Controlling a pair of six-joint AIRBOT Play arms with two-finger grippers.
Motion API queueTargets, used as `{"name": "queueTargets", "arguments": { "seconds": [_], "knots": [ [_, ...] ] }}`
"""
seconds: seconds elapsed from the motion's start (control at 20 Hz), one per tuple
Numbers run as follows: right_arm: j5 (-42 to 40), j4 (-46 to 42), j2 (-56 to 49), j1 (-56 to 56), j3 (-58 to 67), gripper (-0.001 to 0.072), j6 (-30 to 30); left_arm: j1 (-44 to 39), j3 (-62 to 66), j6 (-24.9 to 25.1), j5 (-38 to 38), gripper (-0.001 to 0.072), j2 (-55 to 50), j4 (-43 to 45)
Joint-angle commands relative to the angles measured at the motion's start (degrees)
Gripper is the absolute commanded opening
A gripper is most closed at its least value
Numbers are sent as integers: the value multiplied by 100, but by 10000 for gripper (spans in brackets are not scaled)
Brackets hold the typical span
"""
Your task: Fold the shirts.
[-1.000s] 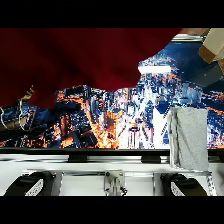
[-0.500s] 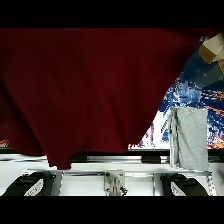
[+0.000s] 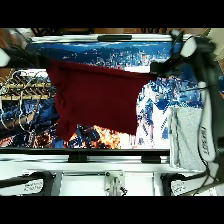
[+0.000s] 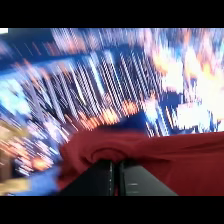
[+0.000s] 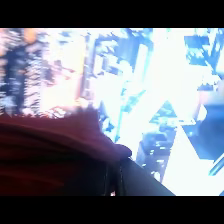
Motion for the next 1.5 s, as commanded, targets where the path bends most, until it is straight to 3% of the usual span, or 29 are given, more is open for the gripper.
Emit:
{"name": "queueTargets", "arguments": {
  "seconds": [0.0, 0.15, 0.2, 0.25, 0.3, 0.35, 0.5, 0.65, 0.75, 1.05, 1.1, 1.3, 1.35, 1.45],
  "knots": [
    [-94, -496, -793, -2, 7, 73, 232, 4, -46, -7, 90, 32, -970, -656],
    [-120, -378, -929, 0, 9, 73, 387, 4, -46, -13, 42, 40, -1360, -1244],
    [-142, -291, -920, 2, 9, 103, 435, 4, -46, -11, -31, 125, -1397, -1331],
    [-111, -212, -887, -2, 15, 271, 437, 13, -35, -2, -164, 330, -1388, -1300],
    [4, -223, -798, -31, 15, 523, 358, 59, 24, 9, -409, 492, -1353, -1126],
    [195, -286, -669, -61, 13, 531, 216, 140, 179, 79, -859, 531, -1327, -780],
    [1091, -791, -295, -302, 13, 529, 35, 549, 656, 140, -2354, 530, -1300, 238],
    [1696, -647, -42, -619, -234, 528, -199, 1174, 199, -326, -2861, 529, -1287, -313],
    [1810, -367, 83, -743, -597, 527, -273, 1405, -540, -151, -2677, 530, -1316, -1200],
    [1628, 4, 138, -575, -1257, 527, -243, 1331, -1980, -133, -737, 516, -1349, -2490],
    [1567, -7, 138, -531, -1274, 527, -234, 1294, -1982, -136, -608, 487, -1403, -2599],
    [1473, 0, 138, -498, -1272, 527, -201, 1143, -1980, -153, -503, 487, -1698, -2712],
    [1499, 0, 138, -498, -1272, 527, -201, 1132, -1978, -160, -481, 470, -1751, -2743],
    [1508, 2, 138, -498, -1272, 528, -173, 1130, -1974, -160, -286, 268, -1773, -2951]
  ]
}}
